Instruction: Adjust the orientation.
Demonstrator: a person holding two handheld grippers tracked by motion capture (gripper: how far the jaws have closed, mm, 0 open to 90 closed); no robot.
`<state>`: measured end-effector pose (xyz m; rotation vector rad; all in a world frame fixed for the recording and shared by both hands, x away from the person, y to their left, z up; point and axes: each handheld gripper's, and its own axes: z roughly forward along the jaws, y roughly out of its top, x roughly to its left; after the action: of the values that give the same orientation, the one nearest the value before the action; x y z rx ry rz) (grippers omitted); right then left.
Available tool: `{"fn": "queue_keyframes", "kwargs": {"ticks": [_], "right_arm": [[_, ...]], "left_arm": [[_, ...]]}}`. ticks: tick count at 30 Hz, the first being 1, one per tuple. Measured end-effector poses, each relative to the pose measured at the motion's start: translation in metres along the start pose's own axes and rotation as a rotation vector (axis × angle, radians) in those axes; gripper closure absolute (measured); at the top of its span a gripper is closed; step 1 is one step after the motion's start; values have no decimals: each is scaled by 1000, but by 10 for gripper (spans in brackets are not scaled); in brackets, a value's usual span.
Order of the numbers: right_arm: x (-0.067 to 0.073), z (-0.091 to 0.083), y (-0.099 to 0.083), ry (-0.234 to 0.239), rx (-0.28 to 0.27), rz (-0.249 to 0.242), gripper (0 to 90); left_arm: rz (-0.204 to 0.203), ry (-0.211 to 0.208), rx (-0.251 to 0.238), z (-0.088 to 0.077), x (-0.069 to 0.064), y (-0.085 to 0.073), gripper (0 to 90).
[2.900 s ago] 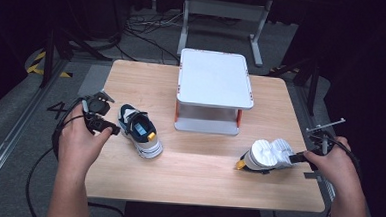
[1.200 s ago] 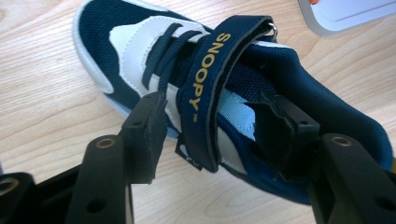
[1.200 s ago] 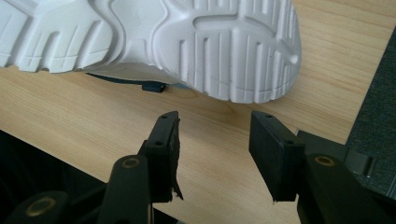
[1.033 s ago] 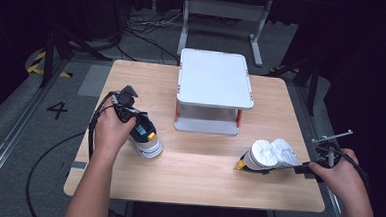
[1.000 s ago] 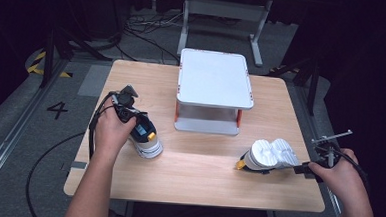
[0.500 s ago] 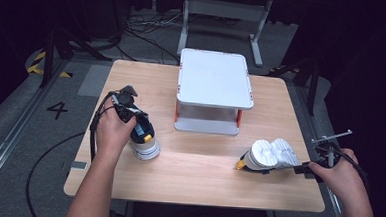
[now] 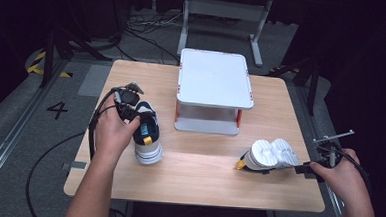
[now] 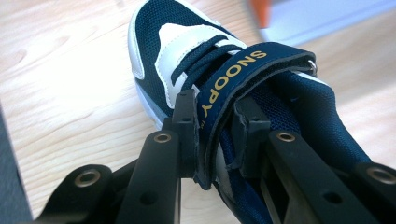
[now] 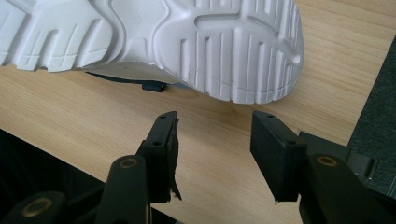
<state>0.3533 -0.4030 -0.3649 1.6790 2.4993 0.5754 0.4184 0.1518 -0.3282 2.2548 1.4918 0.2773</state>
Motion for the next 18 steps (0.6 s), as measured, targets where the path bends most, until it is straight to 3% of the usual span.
{"fn": "queue_keyframes", "kwargs": {"ticks": [6, 9, 12, 18], "right_arm": [[0, -1, 0, -2, -4, -2, 526], [0, -2, -1, -1, -6, 0, 526], [0, -2, -1, -2, -6, -1, 526], [1, -1, 0, -6, -2, -1, 526]], "left_arm": [[139, -25, -14, -11, -36, 3, 743], [170, -23, -26, -12, -51, 4, 745], [233, -25, -17, -3, -73, 7, 746], [284, -35, -10, 14, -96, 10, 749]]}}
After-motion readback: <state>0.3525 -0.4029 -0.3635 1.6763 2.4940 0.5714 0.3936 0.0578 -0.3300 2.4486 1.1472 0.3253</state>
